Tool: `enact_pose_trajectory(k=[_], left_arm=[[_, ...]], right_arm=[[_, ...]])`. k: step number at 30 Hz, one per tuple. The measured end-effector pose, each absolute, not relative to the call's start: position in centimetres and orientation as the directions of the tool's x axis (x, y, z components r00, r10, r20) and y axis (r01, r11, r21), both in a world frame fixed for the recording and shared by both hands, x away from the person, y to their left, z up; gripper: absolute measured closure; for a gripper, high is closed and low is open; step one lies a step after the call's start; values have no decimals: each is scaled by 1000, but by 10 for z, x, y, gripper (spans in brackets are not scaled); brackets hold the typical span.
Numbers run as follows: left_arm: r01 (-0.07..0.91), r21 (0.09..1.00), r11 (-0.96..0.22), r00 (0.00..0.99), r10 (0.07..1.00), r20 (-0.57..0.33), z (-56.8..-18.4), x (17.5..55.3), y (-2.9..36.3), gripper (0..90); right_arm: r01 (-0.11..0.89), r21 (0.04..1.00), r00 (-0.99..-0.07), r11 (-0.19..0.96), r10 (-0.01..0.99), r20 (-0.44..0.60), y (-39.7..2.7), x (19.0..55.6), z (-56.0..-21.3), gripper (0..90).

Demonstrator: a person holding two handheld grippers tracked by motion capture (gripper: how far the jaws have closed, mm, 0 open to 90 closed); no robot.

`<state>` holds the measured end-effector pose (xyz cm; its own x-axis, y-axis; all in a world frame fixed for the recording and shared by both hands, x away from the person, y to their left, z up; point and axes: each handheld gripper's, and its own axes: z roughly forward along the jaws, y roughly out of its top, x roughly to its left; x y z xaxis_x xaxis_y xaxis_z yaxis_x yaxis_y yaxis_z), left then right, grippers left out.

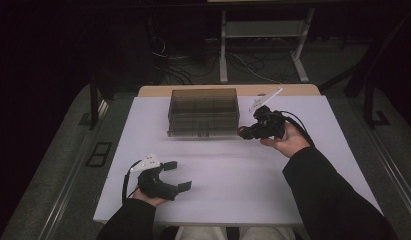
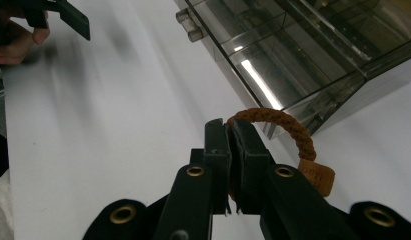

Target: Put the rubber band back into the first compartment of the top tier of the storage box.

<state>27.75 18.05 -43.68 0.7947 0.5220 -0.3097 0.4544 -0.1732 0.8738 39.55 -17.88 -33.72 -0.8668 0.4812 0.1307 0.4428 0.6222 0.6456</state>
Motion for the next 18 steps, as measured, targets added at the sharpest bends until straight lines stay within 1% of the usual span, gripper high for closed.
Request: enact_pose_trajectory(k=[18], left_arm=[[456,874,-165,792,522,-315,-437,277,180,0]], right_arm=[[400,649,-891,647,440,110,-156,405,-324,848]])
